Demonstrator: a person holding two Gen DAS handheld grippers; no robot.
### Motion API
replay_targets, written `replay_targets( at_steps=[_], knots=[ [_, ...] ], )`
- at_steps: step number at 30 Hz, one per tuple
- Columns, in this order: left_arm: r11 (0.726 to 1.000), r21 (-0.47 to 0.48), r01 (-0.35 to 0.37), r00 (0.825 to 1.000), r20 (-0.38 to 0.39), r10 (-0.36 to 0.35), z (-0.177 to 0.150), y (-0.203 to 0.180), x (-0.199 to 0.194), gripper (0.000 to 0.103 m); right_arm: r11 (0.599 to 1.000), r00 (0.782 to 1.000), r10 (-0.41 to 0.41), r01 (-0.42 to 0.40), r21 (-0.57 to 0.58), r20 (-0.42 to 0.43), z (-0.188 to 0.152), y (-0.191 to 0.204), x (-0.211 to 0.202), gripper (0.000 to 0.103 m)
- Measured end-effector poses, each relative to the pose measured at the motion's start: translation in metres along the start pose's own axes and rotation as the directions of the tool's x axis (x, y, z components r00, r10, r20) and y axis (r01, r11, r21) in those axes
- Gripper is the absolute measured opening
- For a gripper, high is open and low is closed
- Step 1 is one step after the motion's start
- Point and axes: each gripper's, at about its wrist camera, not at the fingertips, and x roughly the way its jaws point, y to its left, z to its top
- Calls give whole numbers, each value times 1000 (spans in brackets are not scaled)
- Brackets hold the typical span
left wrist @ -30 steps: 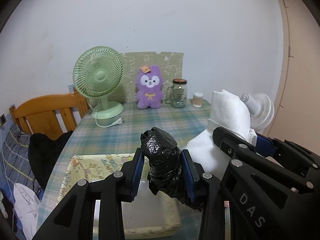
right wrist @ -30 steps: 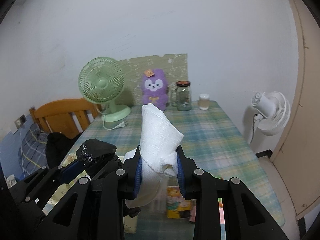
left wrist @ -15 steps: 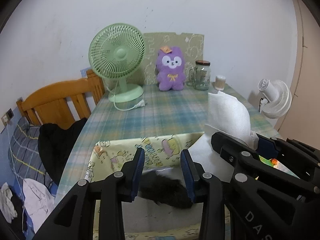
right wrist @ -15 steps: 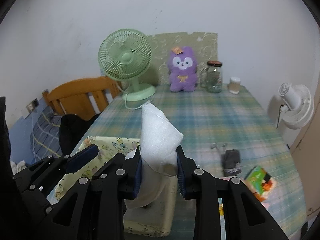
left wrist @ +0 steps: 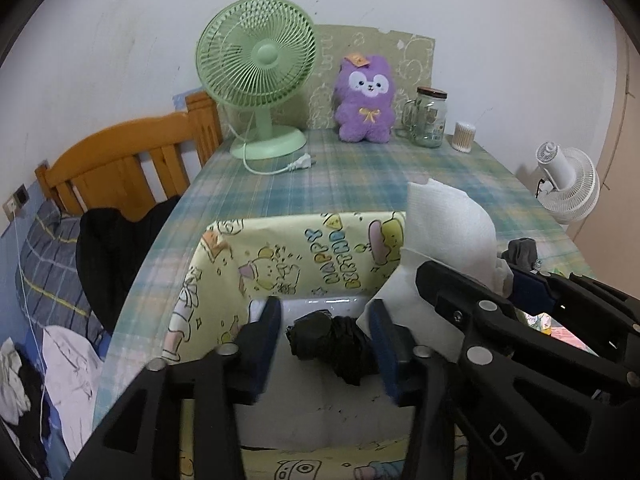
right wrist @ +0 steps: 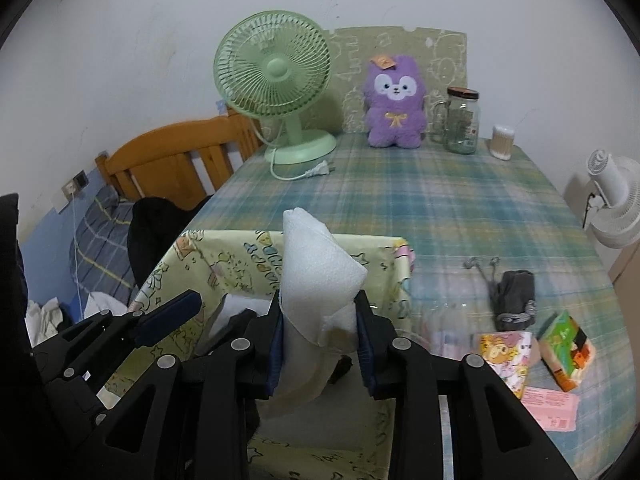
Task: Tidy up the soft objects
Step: 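Lower the black bundle into the box with the left tool while the right tool drops the white bundle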
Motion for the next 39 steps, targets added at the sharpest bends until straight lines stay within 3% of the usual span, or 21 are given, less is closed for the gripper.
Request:
replay_targets(
  at_steps=[3,7,8,13,15,25,39],
  knots=[
    [1000,-4,0,1000,2,0,-1,2,1,67,1000,1000,12,-13,-11,-4,0,2,5,46],
    [1000,1,11,1000,14,-11,-2,2,-2,80,1000,1000,6,-6,-14,-1,1,1,8,78],
    [1000,1,11,1000,19,-11,-3,1,-3,85,1000,1000,-3,3,-19,5,1,1,7,80],
    [1000,-3,23,1000,22,-22,-2,0,-6,93,999,1000,-14,14,-31,11,2,1,3,85],
    [1000,2,24,999,27,-24,-2,-2,-9,93,998,999,-46,47,-30,21,2,1,-1,92],
    [1000,9,30,996,79,-30,3,-12,-32,93,996,993,-79,82,-26,82,6,-1,-28,101],
    [999,29,14,990,140,-18,16,-28,-64,94,994,979,-107,107,12,172,14,-8,-68,103]
  ],
)
